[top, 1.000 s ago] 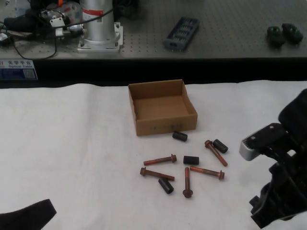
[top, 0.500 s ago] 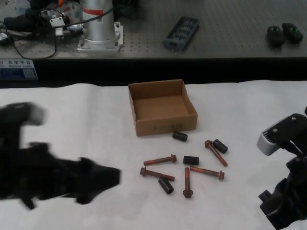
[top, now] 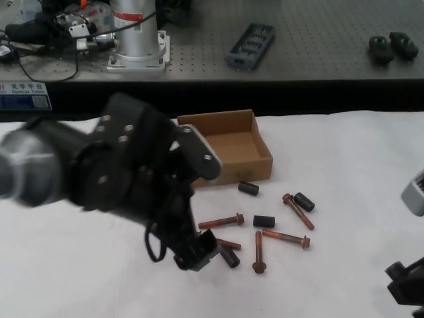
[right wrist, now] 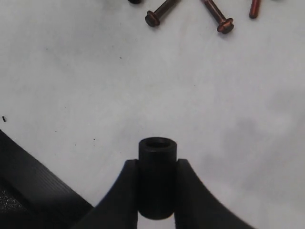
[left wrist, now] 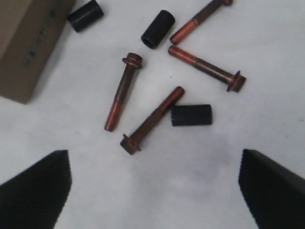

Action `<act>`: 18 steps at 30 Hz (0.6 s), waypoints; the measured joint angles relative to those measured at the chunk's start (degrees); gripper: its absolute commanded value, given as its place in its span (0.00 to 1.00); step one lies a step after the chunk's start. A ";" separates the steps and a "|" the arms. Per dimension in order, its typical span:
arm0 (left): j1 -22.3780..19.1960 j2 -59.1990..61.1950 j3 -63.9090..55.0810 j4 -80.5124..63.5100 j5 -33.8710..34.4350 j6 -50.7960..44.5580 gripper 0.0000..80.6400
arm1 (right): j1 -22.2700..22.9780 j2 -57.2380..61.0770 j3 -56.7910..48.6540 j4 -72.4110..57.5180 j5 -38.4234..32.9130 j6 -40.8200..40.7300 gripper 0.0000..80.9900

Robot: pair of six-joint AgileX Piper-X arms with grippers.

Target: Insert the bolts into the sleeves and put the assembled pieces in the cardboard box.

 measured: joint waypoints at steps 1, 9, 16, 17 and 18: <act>0.00 2.20 -2.57 0.02 -0.50 2.37 0.86 | 0.00 -0.56 0.00 0.34 0.00 0.00 0.03; -0.04 11.00 -11.09 0.02 -0.85 6.76 0.66 | 0.00 -2.06 0.00 1.19 -0.23 0.00 0.03; -0.15 14.03 -13.00 0.02 2.68 8.83 0.59 | 0.00 -2.06 0.00 1.33 -0.23 0.00 0.03; -0.15 14.09 -13.10 0.02 2.95 8.83 0.59 | 0.00 -2.06 0.00 1.33 -0.23 0.00 0.03; -0.15 14.41 -13.07 0.02 3.15 8.98 0.59 | 0.00 -2.06 0.00 1.33 -0.23 0.00 0.03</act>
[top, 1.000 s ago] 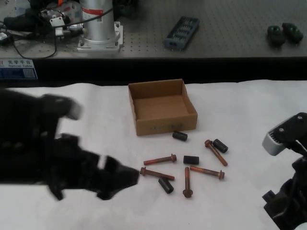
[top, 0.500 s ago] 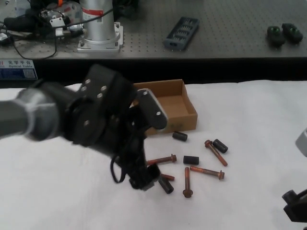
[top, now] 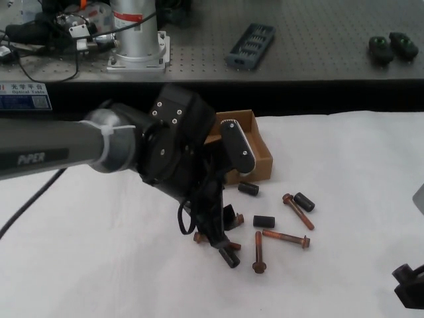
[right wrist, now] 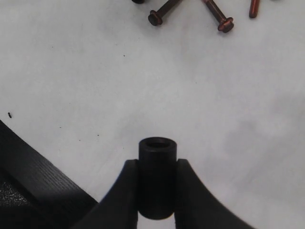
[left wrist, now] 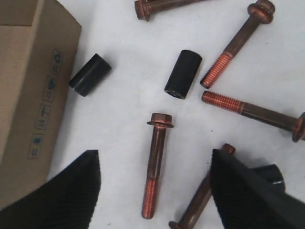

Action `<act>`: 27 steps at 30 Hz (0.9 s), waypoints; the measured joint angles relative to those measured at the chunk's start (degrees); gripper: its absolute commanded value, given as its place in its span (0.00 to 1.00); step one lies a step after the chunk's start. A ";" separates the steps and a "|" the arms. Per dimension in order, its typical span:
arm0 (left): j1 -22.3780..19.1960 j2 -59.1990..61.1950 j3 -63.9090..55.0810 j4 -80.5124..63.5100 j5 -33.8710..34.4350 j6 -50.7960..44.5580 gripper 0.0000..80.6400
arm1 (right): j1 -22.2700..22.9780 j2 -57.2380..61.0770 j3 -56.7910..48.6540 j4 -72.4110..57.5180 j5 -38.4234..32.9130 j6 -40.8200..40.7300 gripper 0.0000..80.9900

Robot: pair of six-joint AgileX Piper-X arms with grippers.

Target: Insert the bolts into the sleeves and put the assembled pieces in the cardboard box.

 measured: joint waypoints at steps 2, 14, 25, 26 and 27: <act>0.00 0.73 0.00 0.00 0.26 0.20 0.59 | 0.00 0.00 0.00 0.12 0.00 0.00 0.03; 0.00 4.06 -0.14 -2.56 0.22 0.24 0.59 | 0.00 0.00 0.00 0.12 0.00 0.00 0.03; 0.00 5.79 -0.56 -4.68 -0.03 0.24 0.59 | 0.00 0.00 0.00 0.12 0.00 0.00 0.03; 0.00 6.29 -0.56 -4.68 -0.07 0.24 0.59 | 0.00 0.00 0.00 0.12 0.00 0.00 0.03; 0.00 6.60 -0.56 -4.93 0.16 0.24 0.59 | 0.00 0.00 0.00 0.12 0.00 0.00 0.03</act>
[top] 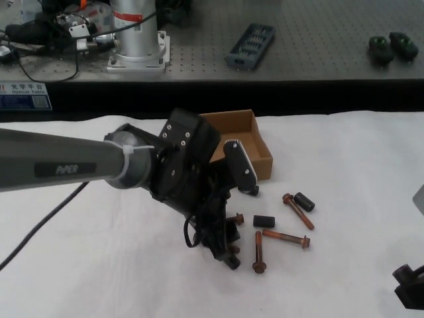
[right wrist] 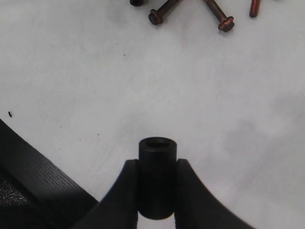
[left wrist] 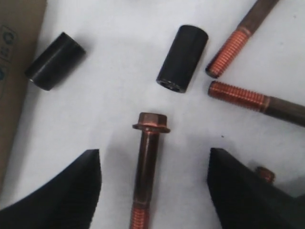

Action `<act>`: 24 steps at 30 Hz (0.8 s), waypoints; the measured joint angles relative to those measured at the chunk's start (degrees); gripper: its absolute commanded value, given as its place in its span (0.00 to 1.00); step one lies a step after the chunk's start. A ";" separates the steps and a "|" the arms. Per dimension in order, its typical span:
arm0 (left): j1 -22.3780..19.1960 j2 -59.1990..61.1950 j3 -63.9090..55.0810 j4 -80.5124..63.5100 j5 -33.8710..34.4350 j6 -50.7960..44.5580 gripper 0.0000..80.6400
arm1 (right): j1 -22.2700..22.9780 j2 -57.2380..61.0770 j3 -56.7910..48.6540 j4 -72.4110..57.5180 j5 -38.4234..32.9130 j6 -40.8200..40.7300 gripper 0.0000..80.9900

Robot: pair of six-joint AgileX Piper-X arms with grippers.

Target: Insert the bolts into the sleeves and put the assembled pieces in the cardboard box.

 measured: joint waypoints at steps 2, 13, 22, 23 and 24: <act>0.00 -0.01 0.00 -0.15 -0.03 0.00 0.59 | 0.00 0.00 0.00 0.00 0.00 0.00 0.03; 0.00 0.89 -0.15 0.30 3.11 0.00 0.30 | 0.00 0.00 0.00 0.00 0.00 0.00 0.03; -0.06 0.87 -0.15 0.67 4.16 1.52 0.03 | 0.00 0.00 0.00 0.00 0.00 0.00 0.03; -0.06 0.87 -0.15 0.67 4.16 1.52 0.00 | 0.00 0.00 0.00 0.00 0.00 0.00 0.03; -0.18 0.87 -0.15 0.67 4.16 1.52 0.01 | 0.00 0.00 0.00 0.00 0.00 0.00 0.03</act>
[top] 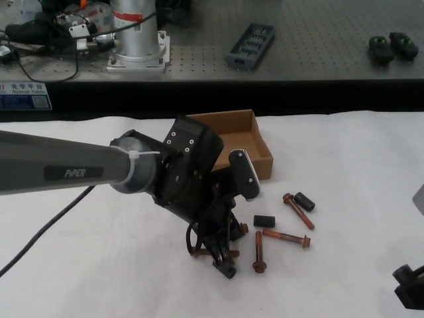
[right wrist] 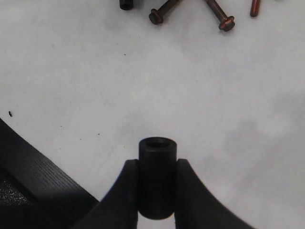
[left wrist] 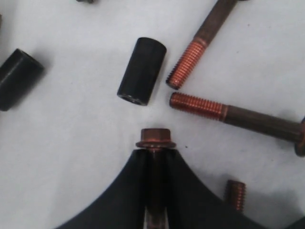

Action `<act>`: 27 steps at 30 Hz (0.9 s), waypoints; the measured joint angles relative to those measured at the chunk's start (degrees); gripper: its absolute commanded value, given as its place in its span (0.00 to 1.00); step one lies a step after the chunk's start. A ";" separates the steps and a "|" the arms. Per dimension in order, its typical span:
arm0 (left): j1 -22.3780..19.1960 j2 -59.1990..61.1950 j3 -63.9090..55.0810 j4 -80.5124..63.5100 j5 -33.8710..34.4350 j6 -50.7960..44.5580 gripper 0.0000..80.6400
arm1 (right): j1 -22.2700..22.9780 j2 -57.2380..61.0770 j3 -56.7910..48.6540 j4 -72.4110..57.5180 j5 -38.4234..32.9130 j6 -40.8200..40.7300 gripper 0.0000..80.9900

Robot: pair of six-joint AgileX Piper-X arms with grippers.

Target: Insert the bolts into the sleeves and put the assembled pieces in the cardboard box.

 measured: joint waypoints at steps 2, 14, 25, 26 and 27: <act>0.02 0.00 0.00 0.00 0.00 0.11 0.01 | 0.00 0.00 0.00 0.00 0.00 0.00 0.03; -0.31 -6.49 0.51 0.07 -2.00 -6.54 0.01 | 0.00 0.00 0.00 -1.34 -0.18 -0.17 0.03; 6.10 -22.81 0.51 -0.23 6.86 -34.56 0.01 | 0.00 5.65 0.00 -17.11 -12.66 5.68 0.03; 6.71 -24.03 0.78 -0.23 8.37 -35.98 0.01 | 0.00 6.39 0.00 -19.25 -14.03 6.27 0.03; 7.24 -25.27 1.15 -0.39 9.87 -37.32 0.01 | 0.00 7.30 0.00 -21.43 -15.71 7.15 0.03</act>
